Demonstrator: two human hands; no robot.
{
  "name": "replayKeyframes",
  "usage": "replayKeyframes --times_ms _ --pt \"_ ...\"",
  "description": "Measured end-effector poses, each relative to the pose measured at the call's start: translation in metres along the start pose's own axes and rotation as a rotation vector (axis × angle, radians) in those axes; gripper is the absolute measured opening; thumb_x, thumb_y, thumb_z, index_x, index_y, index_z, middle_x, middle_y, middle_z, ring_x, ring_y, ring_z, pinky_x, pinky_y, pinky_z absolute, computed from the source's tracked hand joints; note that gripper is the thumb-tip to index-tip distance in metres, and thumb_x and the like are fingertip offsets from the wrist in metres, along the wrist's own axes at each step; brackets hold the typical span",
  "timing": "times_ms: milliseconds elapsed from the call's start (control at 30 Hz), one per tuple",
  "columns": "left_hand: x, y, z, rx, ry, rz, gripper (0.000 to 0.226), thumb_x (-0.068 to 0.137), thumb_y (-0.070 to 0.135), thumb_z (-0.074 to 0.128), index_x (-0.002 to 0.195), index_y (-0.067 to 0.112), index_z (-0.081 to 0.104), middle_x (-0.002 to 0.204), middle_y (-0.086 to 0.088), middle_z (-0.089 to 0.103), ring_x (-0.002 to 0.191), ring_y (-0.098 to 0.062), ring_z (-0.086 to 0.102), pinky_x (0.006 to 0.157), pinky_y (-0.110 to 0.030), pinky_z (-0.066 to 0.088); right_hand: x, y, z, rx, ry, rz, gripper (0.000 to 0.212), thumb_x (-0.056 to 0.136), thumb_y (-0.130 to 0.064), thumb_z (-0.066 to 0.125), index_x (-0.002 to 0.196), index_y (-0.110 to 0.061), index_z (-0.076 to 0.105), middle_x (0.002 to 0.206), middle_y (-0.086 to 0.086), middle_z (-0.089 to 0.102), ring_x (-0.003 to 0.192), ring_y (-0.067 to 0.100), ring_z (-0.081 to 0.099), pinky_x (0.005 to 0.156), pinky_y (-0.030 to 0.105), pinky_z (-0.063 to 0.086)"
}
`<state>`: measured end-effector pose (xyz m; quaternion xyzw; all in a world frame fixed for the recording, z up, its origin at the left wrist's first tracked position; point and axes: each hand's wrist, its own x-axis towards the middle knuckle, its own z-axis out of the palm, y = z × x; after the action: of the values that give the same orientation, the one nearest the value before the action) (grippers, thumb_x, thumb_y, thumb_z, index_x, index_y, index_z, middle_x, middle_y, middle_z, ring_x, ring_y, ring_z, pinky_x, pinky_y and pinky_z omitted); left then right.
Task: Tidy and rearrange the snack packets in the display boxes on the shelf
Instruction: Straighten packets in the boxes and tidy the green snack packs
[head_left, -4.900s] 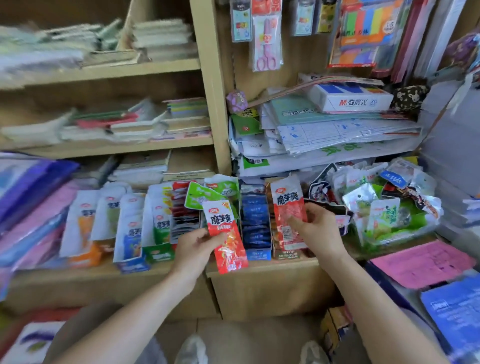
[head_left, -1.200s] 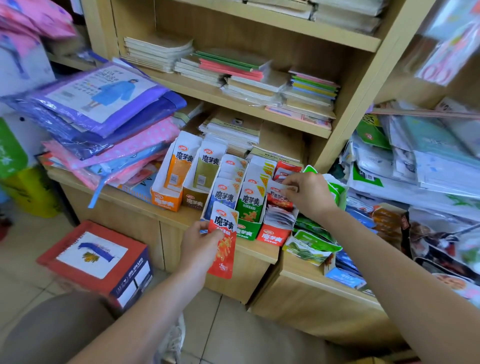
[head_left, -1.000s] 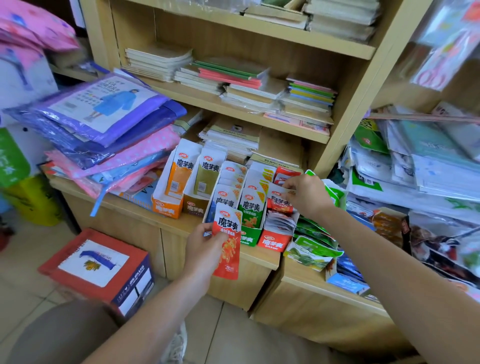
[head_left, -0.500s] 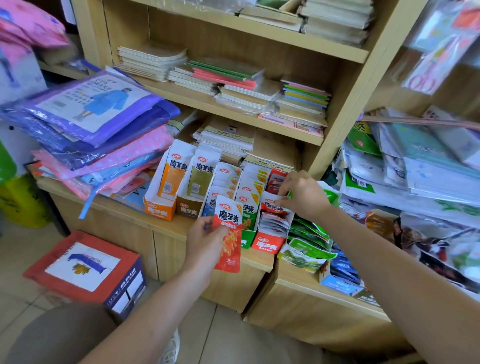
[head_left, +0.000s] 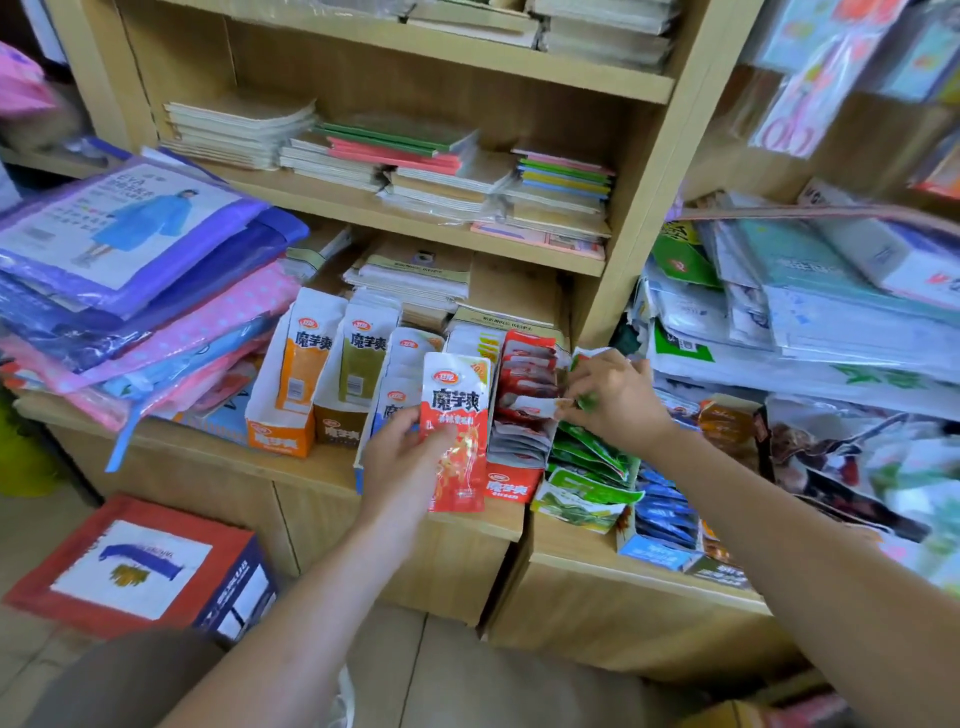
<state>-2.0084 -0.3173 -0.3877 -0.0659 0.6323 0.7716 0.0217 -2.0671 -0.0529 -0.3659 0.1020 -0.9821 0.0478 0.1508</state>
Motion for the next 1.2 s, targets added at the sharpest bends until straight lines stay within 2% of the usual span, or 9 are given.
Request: replayKeyframes --times_ms 133,300,500,633,700,767,900,1067,1200 --pt "0.006 0.002 0.009 0.107 -0.096 0.096 0.013 0.094 0.016 0.07 0.106 0.02 0.067 0.095 0.006 0.078 0.088 -0.014 0.075 0.075 -0.035 0.061 -0.006 -0.006 0.009 0.057 0.035 0.055 0.015 0.079 -0.045 0.079 0.072 -0.032 0.074 0.098 -0.01 0.062 0.11 0.02 0.047 0.079 0.037 0.02" --pt "0.023 0.012 0.016 0.246 -0.194 0.239 0.027 0.092 0.015 0.072 0.116 0.023 0.063 0.104 0.01 0.075 0.091 -0.001 0.071 0.066 -0.016 0.055 -0.019 0.0 0.012 0.202 0.076 0.038 0.017 0.076 -0.041 0.082 0.082 -0.028 0.074 0.117 -0.007 0.064 0.124 0.02 0.049 0.089 0.044 0.028" --pt "0.049 0.015 0.038 0.295 -0.259 0.353 0.031 0.09 0.012 0.073 0.116 0.025 0.062 0.109 0.007 0.075 0.1 -0.009 0.071 0.083 -0.034 0.06 -0.035 0.001 0.014 0.509 0.117 0.098 0.031 0.077 -0.034 0.082 0.106 -0.03 0.073 0.138 -0.01 0.057 0.135 0.015 0.043 0.109 0.062 0.031" --pt "0.067 0.023 0.053 0.246 -0.215 0.452 0.027 0.089 0.01 0.075 0.105 0.027 0.062 0.107 0.006 0.075 0.099 -0.01 0.072 0.082 -0.031 0.059 -0.045 -0.008 0.013 0.77 0.197 0.173 0.031 0.082 -0.027 0.081 0.111 -0.026 0.073 0.126 -0.014 0.064 0.125 0.0 0.051 0.11 0.033 0.039" --pt "0.073 0.026 0.058 0.224 -0.246 0.471 0.026 0.088 0.01 0.075 0.104 0.026 0.062 0.107 0.005 0.075 0.099 -0.011 0.072 0.08 -0.029 0.059 -0.042 -0.014 0.005 0.868 0.21 0.214 0.033 0.083 -0.028 0.079 0.114 -0.023 0.072 0.12 -0.012 0.068 0.119 0.002 0.057 0.095 0.011 0.041" --pt "0.075 0.024 0.062 0.224 -0.302 0.465 0.025 0.088 0.007 0.075 0.104 0.021 0.063 0.104 0.006 0.076 0.096 -0.011 0.073 0.077 -0.026 0.059 -0.03 -0.017 -0.006 0.957 0.219 0.231 0.036 0.084 -0.025 0.079 0.118 -0.018 0.07 0.116 -0.005 0.071 0.109 0.003 0.063 0.079 0.004 0.042" --pt "0.074 0.013 0.069 0.296 -0.355 0.498 0.025 0.084 0.002 0.077 0.106 0.01 0.068 0.1 0.004 0.077 0.091 -0.01 0.074 0.076 -0.023 0.057 -0.009 -0.023 -0.024 0.965 0.236 0.144 0.025 0.084 -0.015 0.079 0.108 -0.014 0.071 0.092 0.003 0.074 0.082 0.021 0.069 0.07 0.03 0.056" --pt "0.078 0.005 0.058 0.527 -0.353 0.559 0.023 0.079 0.015 0.084 0.097 0.024 0.072 0.089 0.012 0.075 0.082 -0.001 0.068 0.068 -0.013 0.049 -0.02 -0.02 -0.014 0.748 0.271 0.156 0.013 0.083 -0.015 0.08 0.079 -0.013 0.067 0.076 0.0 0.069 0.065 0.009 0.062 0.06 0.024 0.048" --pt "0.073 0.008 0.047 0.491 -0.341 0.577 0.021 0.083 0.015 0.08 0.099 0.027 0.073 0.088 0.015 0.075 0.083 -0.002 0.068 0.074 -0.016 0.05 -0.03 -0.022 -0.002 0.77 0.308 0.191 0.016 0.084 -0.02 0.079 0.08 -0.01 0.067 0.078 0.002 0.072 0.07 0.017 0.068 0.064 0.04 0.056"
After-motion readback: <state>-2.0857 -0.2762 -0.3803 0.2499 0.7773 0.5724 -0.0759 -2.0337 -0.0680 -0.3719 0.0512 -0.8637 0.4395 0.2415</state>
